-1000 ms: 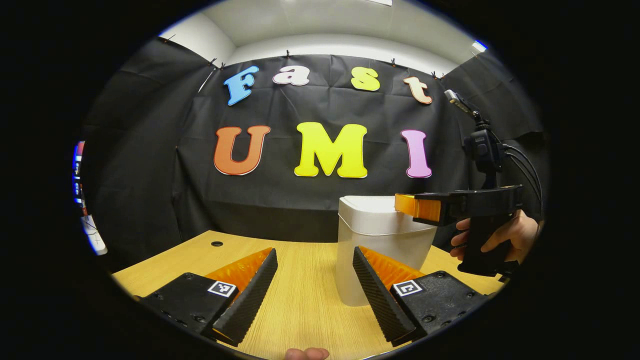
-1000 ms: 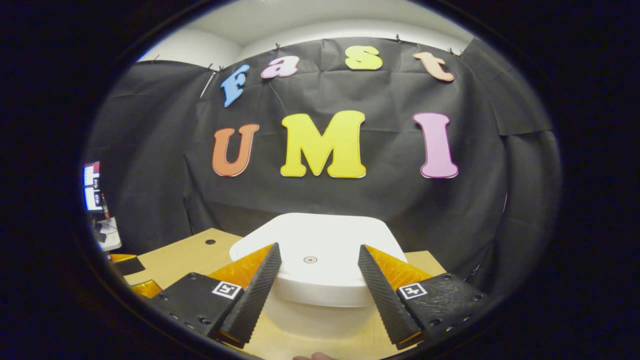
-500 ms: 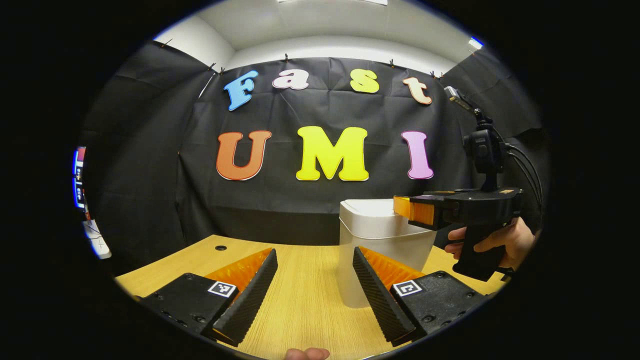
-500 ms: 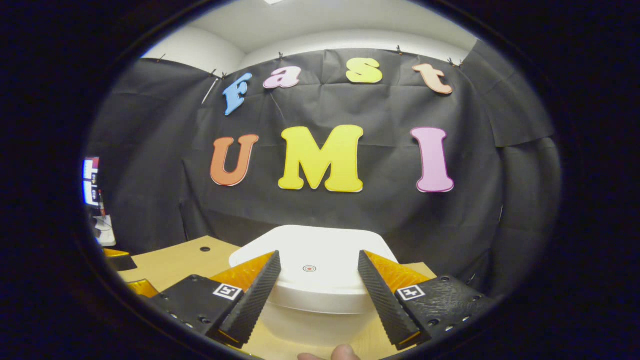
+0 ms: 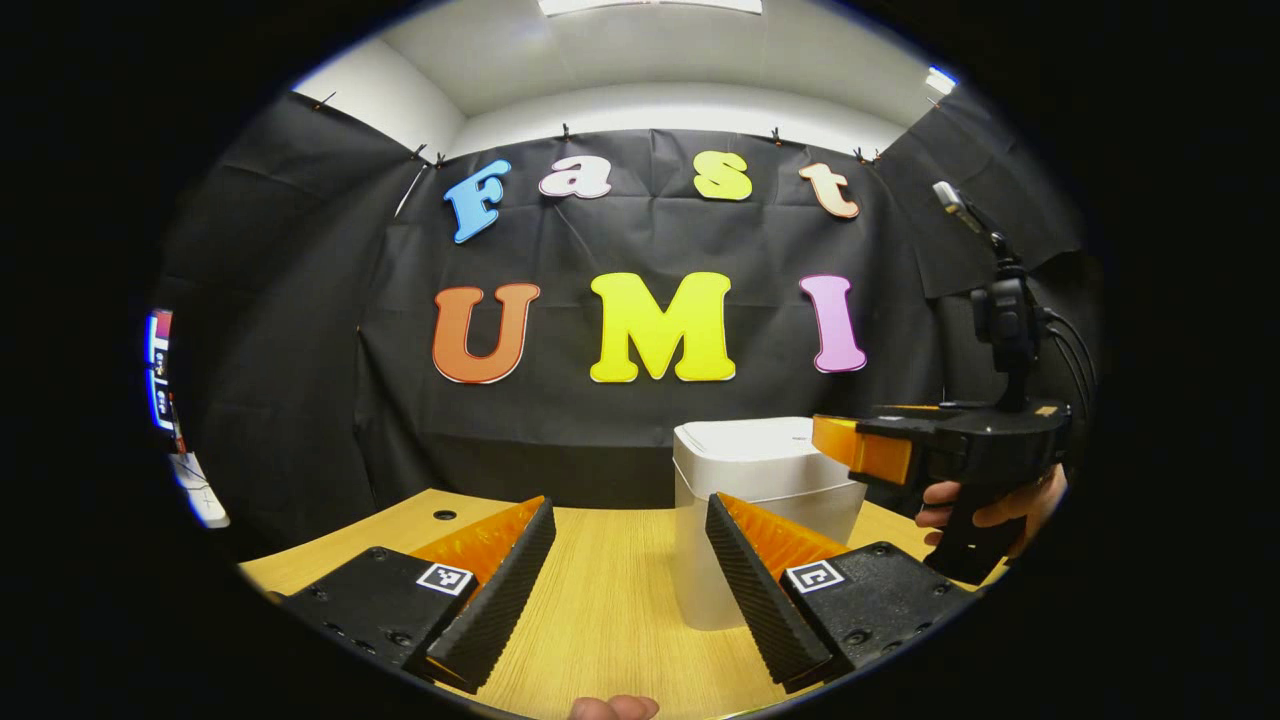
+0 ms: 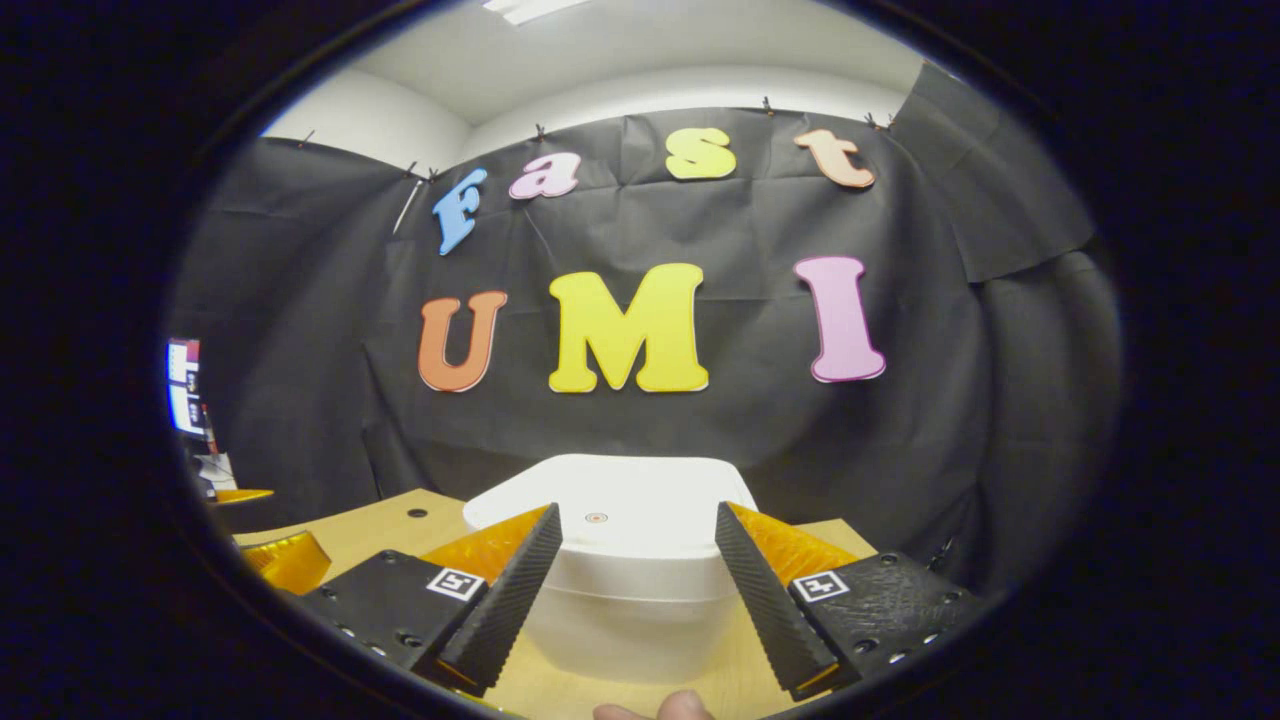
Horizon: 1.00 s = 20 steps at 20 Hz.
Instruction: Press the lid of the desktop garbage bin to open it, pick up the crumpled paper on the desktop and throw it into the bin, then pick up the pop can on the desktop and drop it into the bin, and finally close the garbage bin lid.
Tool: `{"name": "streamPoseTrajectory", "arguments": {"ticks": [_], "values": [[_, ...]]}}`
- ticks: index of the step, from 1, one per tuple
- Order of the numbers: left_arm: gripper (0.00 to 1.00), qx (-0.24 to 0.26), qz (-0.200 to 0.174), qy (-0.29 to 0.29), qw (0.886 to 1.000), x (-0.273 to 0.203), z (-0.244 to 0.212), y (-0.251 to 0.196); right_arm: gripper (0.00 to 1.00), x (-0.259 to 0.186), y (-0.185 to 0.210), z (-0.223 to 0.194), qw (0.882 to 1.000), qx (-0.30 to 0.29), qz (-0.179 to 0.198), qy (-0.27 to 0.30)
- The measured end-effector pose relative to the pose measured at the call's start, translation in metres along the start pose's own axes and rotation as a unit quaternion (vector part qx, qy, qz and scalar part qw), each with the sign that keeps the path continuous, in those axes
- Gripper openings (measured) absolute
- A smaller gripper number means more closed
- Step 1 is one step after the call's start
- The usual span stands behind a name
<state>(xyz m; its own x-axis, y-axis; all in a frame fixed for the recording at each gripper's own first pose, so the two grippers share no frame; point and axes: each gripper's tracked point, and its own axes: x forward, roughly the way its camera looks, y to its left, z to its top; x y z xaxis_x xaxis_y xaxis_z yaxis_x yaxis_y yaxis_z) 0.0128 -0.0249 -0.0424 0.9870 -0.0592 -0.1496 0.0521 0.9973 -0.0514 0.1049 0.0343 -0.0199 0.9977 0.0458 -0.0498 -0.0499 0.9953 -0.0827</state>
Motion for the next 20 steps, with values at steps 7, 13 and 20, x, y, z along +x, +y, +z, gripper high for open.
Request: {"name": "streamPoseTrajectory", "arguments": {"ticks": [7,13,20], "values": [[0.97,0.006,0.005,-0.014,1.0,-0.003,0.008,-0.005,0.95,-0.052,-0.029,0.002,0.999,-0.007,-0.02,-0.036],[0.98,0.011,0.018,-0.03,0.999,-0.013,0.013,-0.004,0.96,-0.098,-0.053,-0.002,0.996,-0.037,-0.055,-0.063],[0.98,0.016,0.032,-0.029,0.999,-0.02,0.004,-0.003,0.95,-0.119,-0.051,-0.002,0.99,-0.061,-0.076,-0.102]]}}
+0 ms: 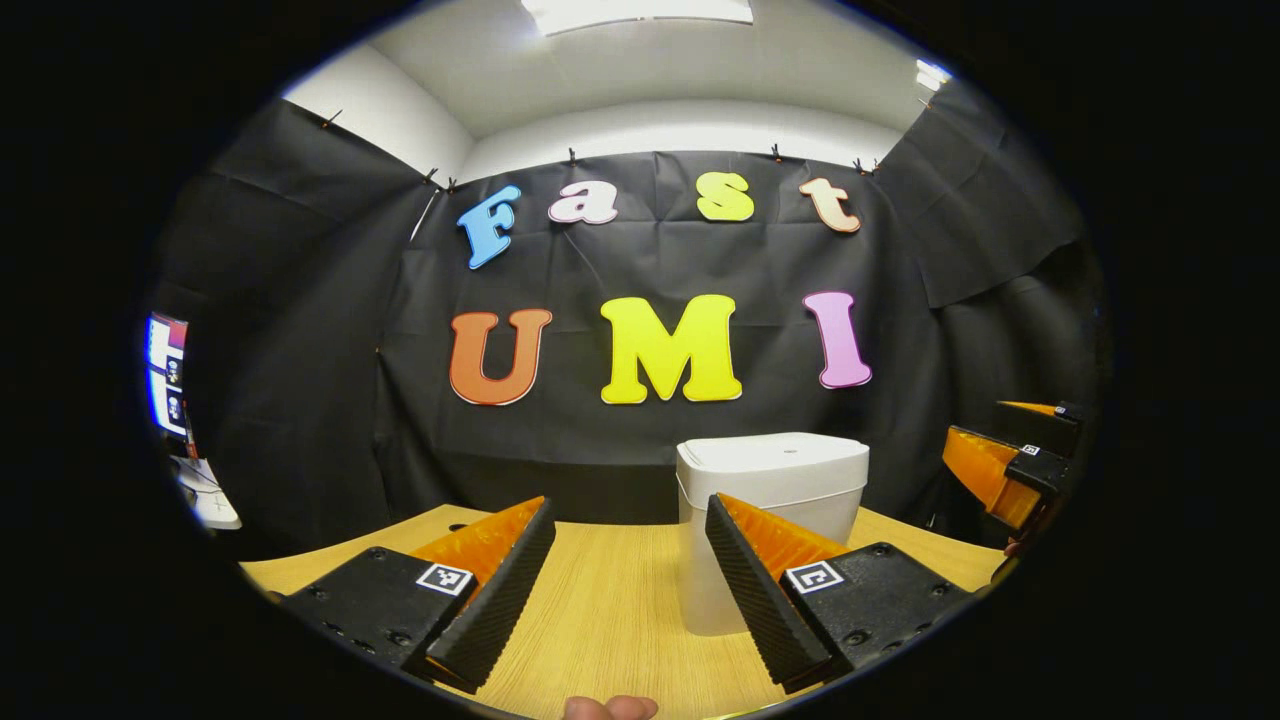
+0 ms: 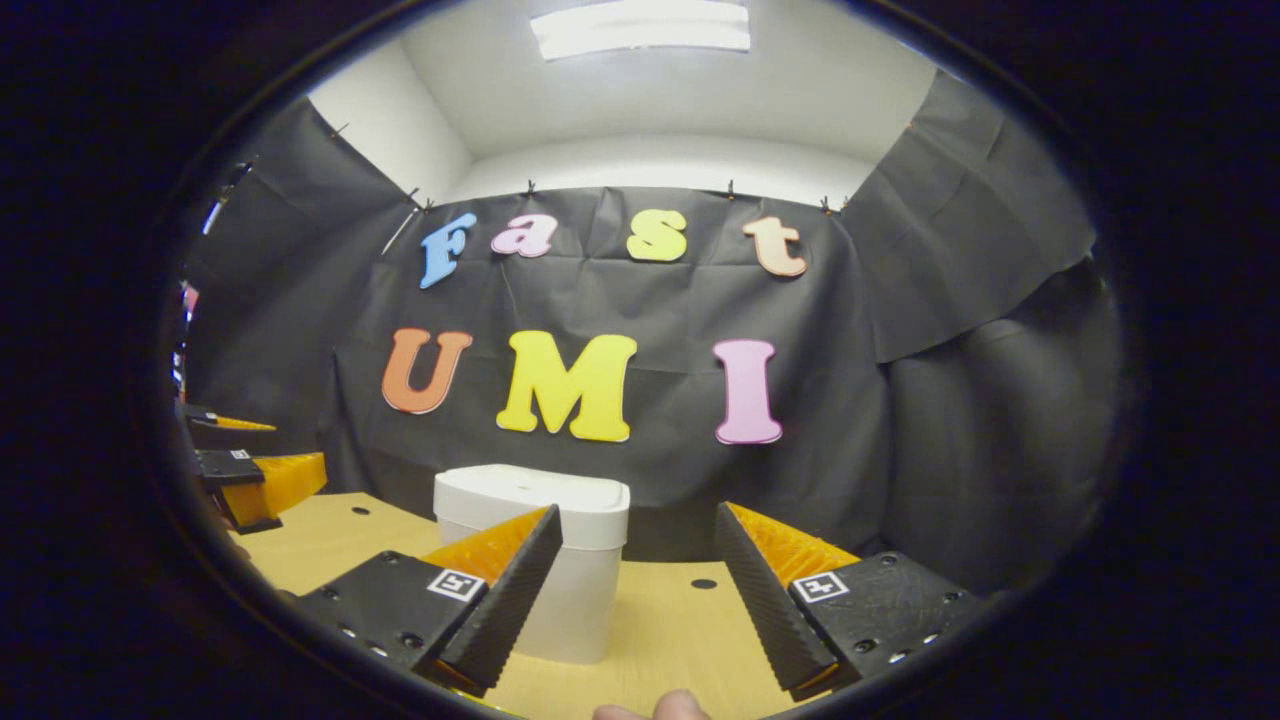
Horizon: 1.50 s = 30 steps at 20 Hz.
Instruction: Press the lid of the desktop garbage bin to open it, pick up the crumpled paper on the desktop and throw it into the bin, then pick up the pop can on the desktop and drop it into the bin, and finally close the garbage bin lid.
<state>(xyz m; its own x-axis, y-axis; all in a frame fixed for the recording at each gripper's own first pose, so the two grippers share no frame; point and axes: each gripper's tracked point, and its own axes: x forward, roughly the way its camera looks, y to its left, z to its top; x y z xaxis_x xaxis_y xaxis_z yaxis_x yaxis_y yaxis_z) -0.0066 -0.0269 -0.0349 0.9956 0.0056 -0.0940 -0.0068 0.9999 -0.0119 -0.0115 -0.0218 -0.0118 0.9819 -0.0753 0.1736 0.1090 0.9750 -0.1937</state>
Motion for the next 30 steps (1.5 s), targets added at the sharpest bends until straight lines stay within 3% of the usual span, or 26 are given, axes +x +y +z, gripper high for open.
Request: {"name": "streamPoseTrajectory", "arguments": {"ticks": [6,13,30], "values": [[0.97,0.01,0.009,-0.006,1.0,0.0,0.004,-0.002,0.95,0.005,0.009,-0.005,1.0,0.003,0.013,0.008],[0.97,0.003,0.018,-0.007,1.0,0.003,0.0,0.001,0.95,0.008,-0.001,-0.012,1.0,-0.003,-0.005,0.012],[0.98,0.01,0.02,-0.019,1.0,-0.002,0.009,-0.001,0.95,0.002,-0.004,-0.011,1.0,0.019,-0.006,0.018]]}}
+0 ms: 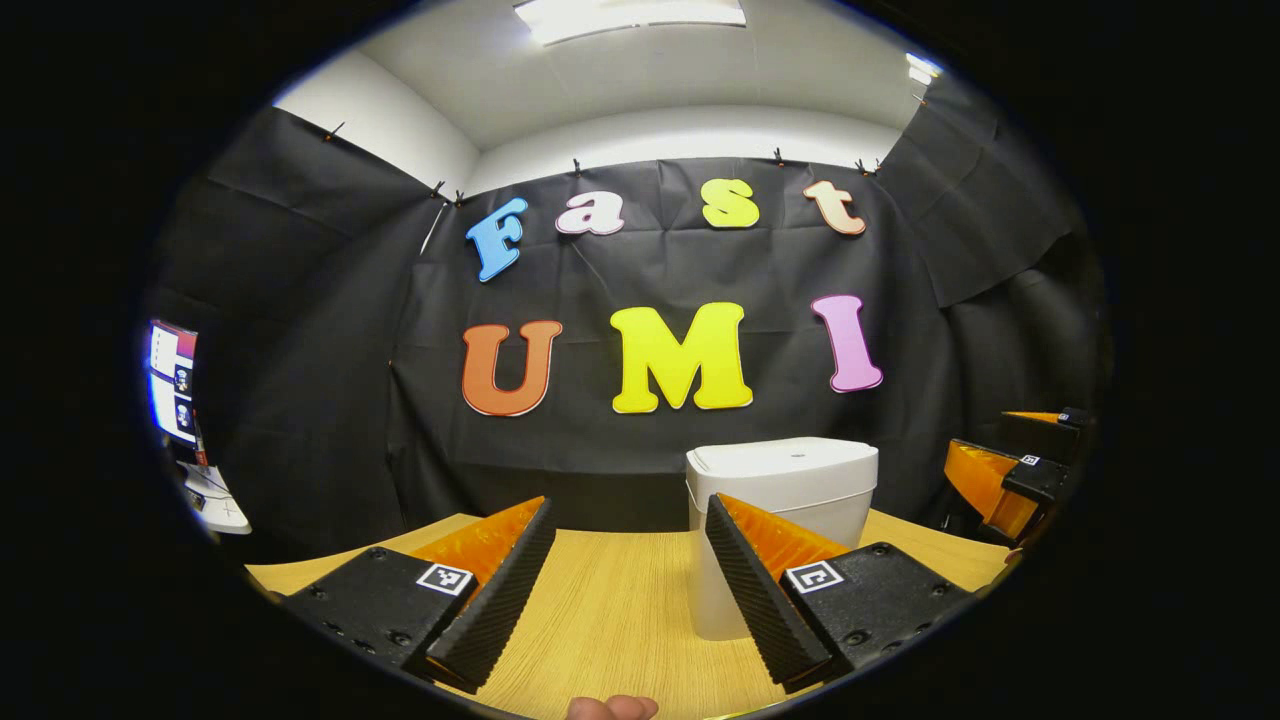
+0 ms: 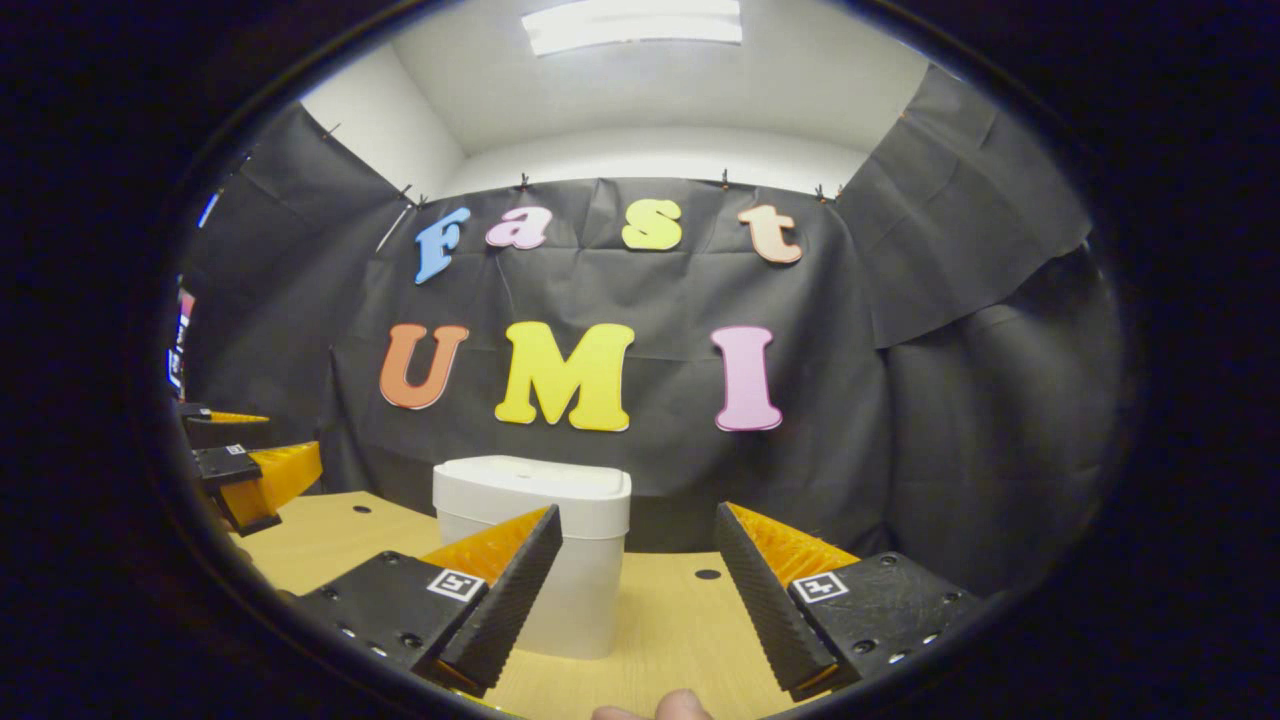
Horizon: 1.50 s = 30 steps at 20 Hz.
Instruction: Press the lid of the desktop garbage bin to open it, pick up the crumpled paper on the desktop and throw it into the bin, then pick up the pop can on the desktop and drop it into the bin, and finally close the garbage bin lid.
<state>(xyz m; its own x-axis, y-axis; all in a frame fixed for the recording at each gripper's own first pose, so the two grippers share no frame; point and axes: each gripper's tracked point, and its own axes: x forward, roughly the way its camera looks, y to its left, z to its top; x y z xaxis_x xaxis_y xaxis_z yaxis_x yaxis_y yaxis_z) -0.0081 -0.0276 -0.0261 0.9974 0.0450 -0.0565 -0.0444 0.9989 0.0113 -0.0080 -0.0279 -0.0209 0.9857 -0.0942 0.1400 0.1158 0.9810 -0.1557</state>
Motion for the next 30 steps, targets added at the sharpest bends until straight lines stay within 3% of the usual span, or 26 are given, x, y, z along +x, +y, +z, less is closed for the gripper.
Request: {"name": "streamPoseTrajectory", "arguments": {"ticks": [30], "values": [[0.97,0.001,0.01,-0.007,1.0,-0.0014,0.0029,0.0065,0.95,-0.0011,0.0001,-0.0022,1.0,0.002,0.004,0.007]]}}
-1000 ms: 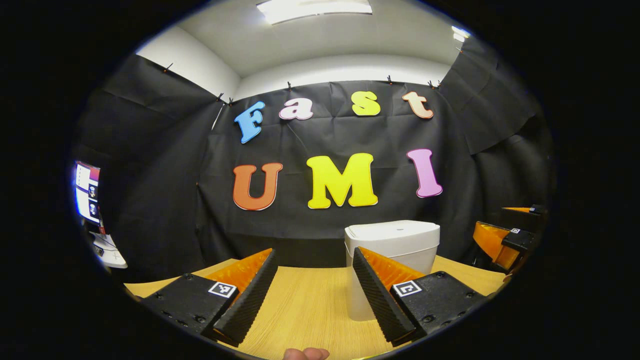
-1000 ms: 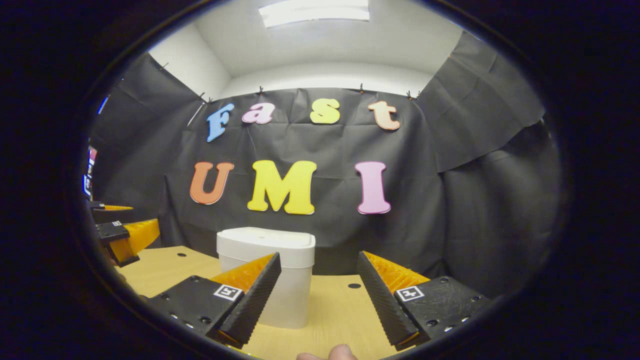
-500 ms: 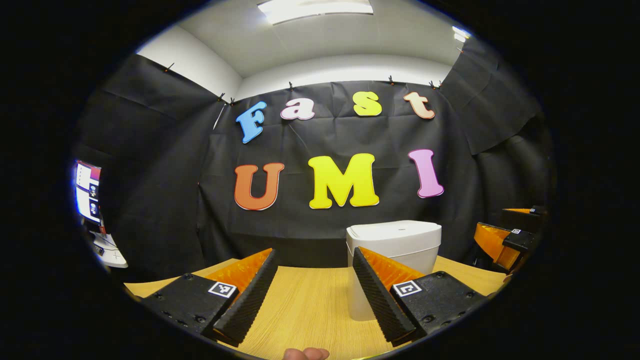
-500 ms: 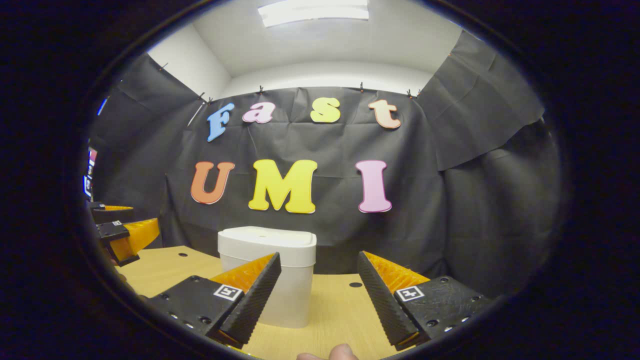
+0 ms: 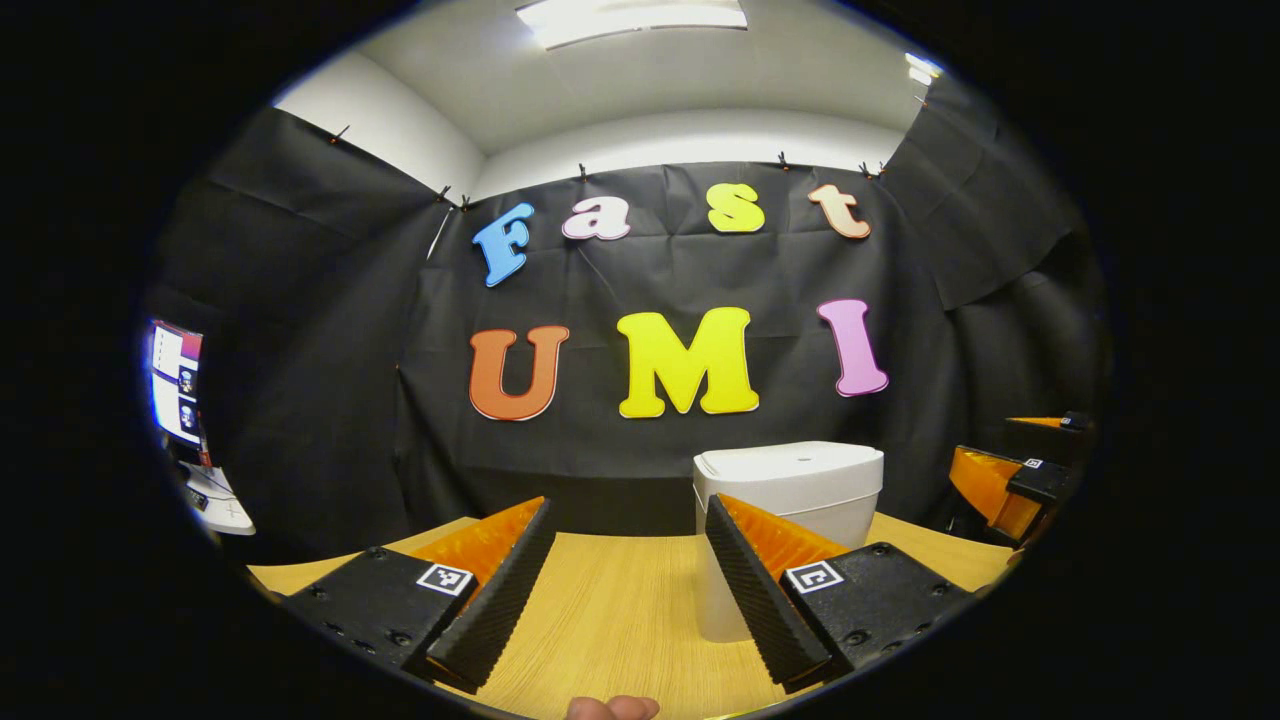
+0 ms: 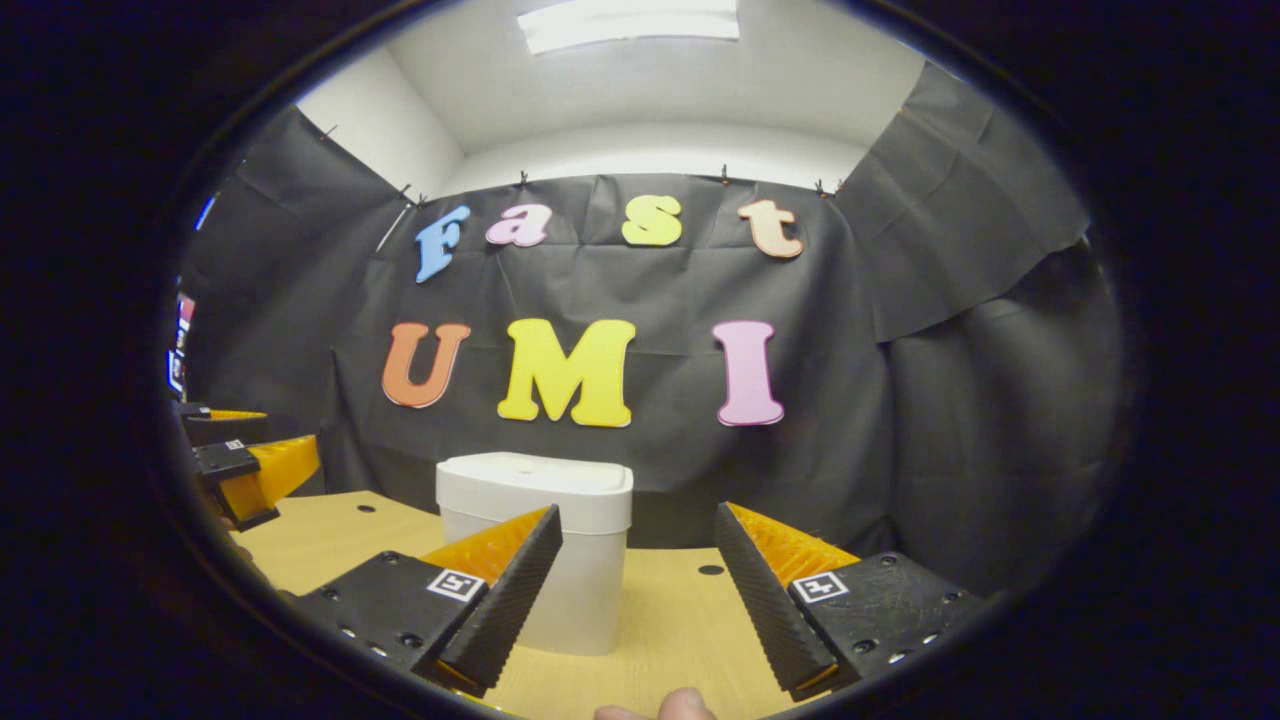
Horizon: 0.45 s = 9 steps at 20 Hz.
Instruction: Press the lid of the desktop garbage bin to open it, pick up the crumpled paper on the desktop and throw it into the bin, then pick up the pop can on the desktop and drop it into the bin, and finally close the garbage bin lid.
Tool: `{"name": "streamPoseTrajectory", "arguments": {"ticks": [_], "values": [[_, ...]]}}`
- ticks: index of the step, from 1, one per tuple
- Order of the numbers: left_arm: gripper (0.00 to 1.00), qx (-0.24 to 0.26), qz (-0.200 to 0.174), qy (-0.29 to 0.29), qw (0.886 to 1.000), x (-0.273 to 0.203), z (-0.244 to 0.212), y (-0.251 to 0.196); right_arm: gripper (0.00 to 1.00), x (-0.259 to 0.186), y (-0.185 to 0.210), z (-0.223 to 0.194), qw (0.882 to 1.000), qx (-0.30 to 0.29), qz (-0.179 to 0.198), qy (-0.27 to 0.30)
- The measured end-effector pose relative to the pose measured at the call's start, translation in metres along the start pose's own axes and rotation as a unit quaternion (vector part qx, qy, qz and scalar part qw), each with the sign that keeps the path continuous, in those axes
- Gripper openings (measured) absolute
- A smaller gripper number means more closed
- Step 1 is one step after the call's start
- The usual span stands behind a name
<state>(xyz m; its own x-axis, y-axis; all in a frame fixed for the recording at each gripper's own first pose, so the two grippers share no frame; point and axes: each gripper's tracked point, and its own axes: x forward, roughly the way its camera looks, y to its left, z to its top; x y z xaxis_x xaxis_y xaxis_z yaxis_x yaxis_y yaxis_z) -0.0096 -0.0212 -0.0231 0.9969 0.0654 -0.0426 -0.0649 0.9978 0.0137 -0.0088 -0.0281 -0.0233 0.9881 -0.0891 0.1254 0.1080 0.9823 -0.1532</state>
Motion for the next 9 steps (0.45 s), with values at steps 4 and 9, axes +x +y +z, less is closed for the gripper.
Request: {"name": "streamPoseTrajectory", "arguments": {"ticks": [4,9], "values": [[0.98,-0.003,0.002,-0.002,1.0,0.0001,0.0003,0.0003,0.95,-0.0017,-0.001,0.0023,1.0,-0.006,-0.003,-0.004],[0.97,-0.002,0.0,0.0,1.0,-0.0001,0.0008,0.0008,0.95,-0.0031,0.0032,0.0032,1.0,-0.007,0.002,-0.008]]}}
